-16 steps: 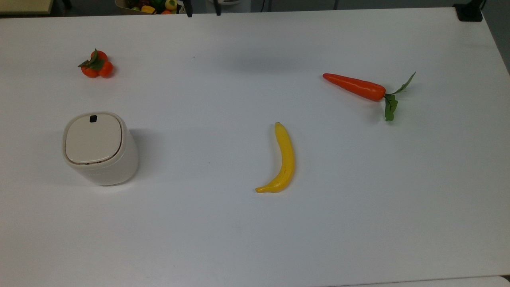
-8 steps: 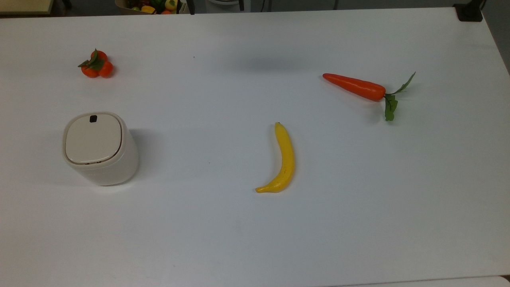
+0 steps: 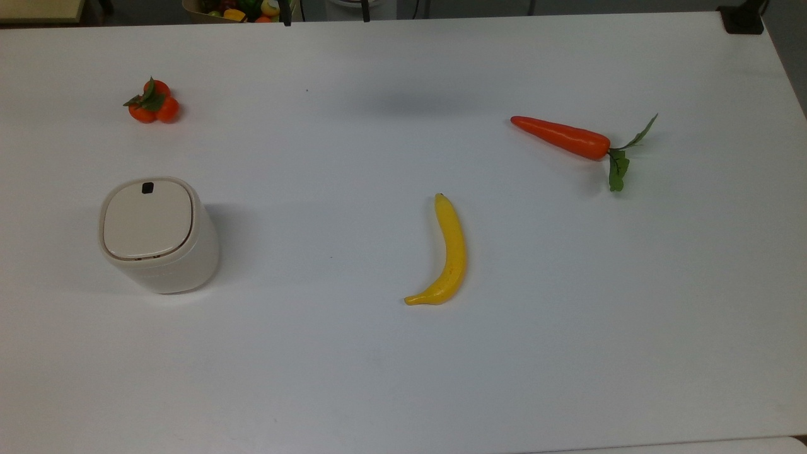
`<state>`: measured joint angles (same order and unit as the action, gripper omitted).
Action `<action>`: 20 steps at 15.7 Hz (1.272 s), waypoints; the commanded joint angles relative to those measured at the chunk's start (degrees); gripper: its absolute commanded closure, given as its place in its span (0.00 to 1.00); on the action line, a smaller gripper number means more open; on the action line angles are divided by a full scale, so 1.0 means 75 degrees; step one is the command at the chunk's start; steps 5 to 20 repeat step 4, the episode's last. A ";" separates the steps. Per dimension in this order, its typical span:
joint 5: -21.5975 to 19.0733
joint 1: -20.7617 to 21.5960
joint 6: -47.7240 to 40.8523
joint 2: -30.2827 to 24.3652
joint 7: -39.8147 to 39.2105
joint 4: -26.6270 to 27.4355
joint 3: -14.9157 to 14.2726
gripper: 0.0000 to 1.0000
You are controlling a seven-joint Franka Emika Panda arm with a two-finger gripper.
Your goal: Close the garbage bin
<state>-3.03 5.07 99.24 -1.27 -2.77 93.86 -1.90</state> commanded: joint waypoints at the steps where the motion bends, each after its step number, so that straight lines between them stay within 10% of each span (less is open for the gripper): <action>1: 0.0065 0.0203 0.0198 -0.0112 -0.0100 0.0165 -0.0180 0.00; 20: 0.0065 0.0215 0.0221 -0.0088 -0.0064 0.0177 -0.0168 0.00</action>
